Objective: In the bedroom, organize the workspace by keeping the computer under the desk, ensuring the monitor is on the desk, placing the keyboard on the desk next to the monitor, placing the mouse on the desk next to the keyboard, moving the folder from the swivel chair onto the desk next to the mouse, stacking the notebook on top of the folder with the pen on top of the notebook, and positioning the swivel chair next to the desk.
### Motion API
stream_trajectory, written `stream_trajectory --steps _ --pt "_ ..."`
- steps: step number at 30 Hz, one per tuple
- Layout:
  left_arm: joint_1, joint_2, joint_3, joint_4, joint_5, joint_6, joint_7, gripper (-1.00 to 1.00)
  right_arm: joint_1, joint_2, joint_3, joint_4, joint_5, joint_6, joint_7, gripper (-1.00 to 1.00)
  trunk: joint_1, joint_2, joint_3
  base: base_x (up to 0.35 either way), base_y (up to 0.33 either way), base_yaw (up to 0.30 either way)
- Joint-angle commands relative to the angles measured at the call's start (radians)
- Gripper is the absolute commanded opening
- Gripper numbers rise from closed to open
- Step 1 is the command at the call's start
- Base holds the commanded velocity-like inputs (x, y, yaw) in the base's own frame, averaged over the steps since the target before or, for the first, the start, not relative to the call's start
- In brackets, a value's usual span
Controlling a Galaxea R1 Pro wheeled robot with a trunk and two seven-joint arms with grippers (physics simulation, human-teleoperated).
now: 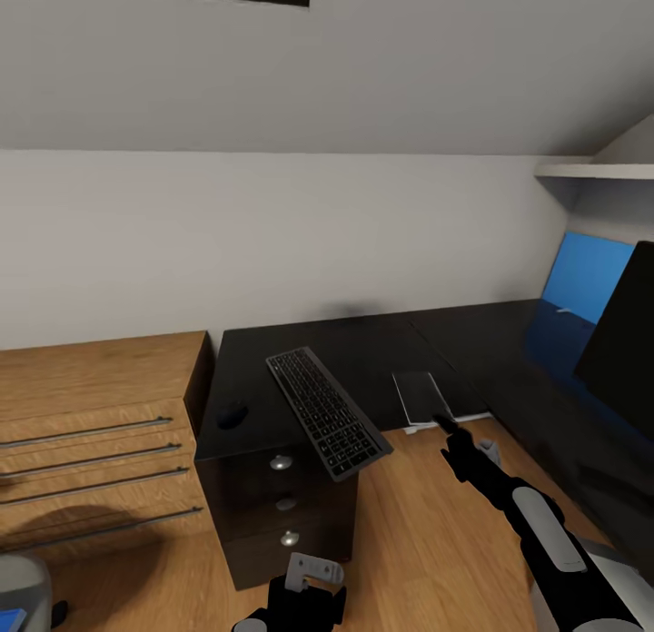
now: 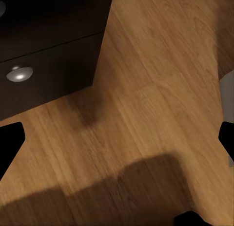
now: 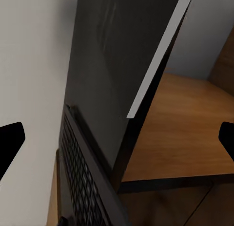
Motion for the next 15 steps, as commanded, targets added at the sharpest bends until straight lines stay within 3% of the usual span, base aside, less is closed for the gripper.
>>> stream_trajectory --steps 1,9,15 --pt "-0.001 0.001 -0.003 -0.001 0.01 0.001 0.01 1.0 -0.001 -0.001 -0.002 0.0 -0.003 0.005 0.002 1.0 -0.004 0.007 0.002 0.0 0.0 0.0" --pt "-0.001 -0.001 -0.001 0.007 0.011 0.001 0.012 1.0 0.0 -0.019 0.0 -0.01 -0.002 0.004 0.003 1.0 -0.035 0.063 0.027 0.0 0.0 0.0" --pt "-0.001 -0.025 0.004 0.085 0.009 -0.002 0.012 1.0 0.005 -0.024 0.001 -0.058 0.022 0.001 -0.019 1.0 -0.058 0.105 0.046 0.0 0.0 0.0"
